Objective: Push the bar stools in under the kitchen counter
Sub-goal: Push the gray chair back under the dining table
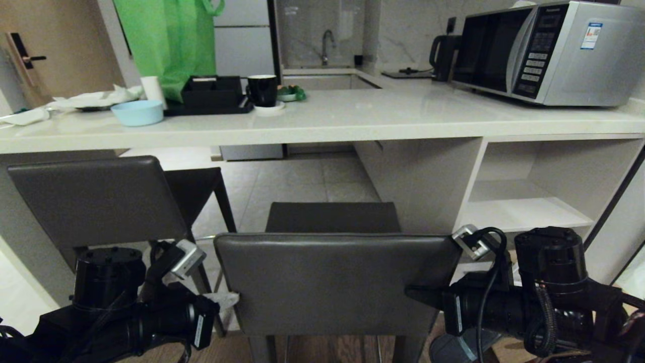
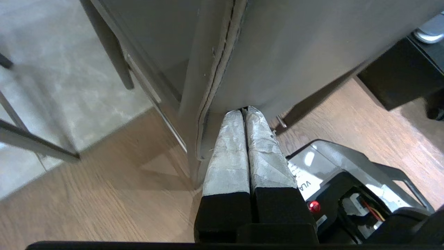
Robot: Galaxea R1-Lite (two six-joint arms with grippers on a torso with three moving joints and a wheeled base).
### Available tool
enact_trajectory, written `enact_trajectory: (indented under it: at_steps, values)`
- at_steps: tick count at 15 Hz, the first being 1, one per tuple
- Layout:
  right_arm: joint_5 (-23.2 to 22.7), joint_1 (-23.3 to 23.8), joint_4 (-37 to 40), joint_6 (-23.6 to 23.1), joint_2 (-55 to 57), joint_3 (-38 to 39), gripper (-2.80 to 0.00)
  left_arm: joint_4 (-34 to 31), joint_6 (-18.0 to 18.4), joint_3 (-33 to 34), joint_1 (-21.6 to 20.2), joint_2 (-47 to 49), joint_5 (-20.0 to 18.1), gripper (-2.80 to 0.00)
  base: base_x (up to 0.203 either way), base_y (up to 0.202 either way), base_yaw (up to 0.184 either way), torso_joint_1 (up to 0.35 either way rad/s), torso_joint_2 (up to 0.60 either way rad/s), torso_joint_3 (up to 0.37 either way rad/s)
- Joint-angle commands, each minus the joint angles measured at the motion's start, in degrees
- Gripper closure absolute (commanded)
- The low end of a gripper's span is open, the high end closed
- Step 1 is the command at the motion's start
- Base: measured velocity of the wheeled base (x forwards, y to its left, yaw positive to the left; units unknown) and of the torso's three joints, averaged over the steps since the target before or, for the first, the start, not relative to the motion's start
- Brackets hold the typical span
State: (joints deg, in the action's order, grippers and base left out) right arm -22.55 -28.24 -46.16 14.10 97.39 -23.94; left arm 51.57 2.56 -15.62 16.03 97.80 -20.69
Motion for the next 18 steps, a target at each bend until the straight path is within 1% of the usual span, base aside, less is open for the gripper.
enact_trajectory:
  at_steps: [1,2,5,7,10,18]
  values:
    - [0.23,-0.33,-0.16,0.05,1.4,0.04,0.0,2.17,-0.01,-1.2,-0.1,3.65,0.86,0.0,0.143,0.0,0.001,-0.019,-0.01,0.015]
    - [0.23,-0.33,-0.16,0.05,1.4,0.12,0.0,4.88,-0.06,-1.19,-0.12,5.29,1.03,0.0,0.179,0.0,0.005,-0.001,0.0,0.012]
    - [0.23,-0.33,-0.16,0.13,1.49,0.21,0.0,14.87,-0.09,0.57,0.12,9.62,3.47,0.0,0.193,0.0,0.003,0.005,0.0,0.001]
    - [0.23,-0.33,-0.16,0.13,1.58,-0.05,0.0,19.35,-0.11,1.82,0.14,10.65,3.73,0.0,0.187,0.0,0.001,0.003,0.0,0.003]
    - [1.02,-0.03,-0.16,0.13,1.58,0.04,0.0,19.54,-0.12,1.82,0.59,9.84,3.73,0.0,0.19,0.0,0.001,0.004,0.0,0.004]
    - [1.02,0.38,-0.16,0.05,2.53,0.26,0.0,19.61,0.09,2.86,1.18,7.47,3.96,0.0,0.19,0.0,0.0,0.002,0.0,0.002]
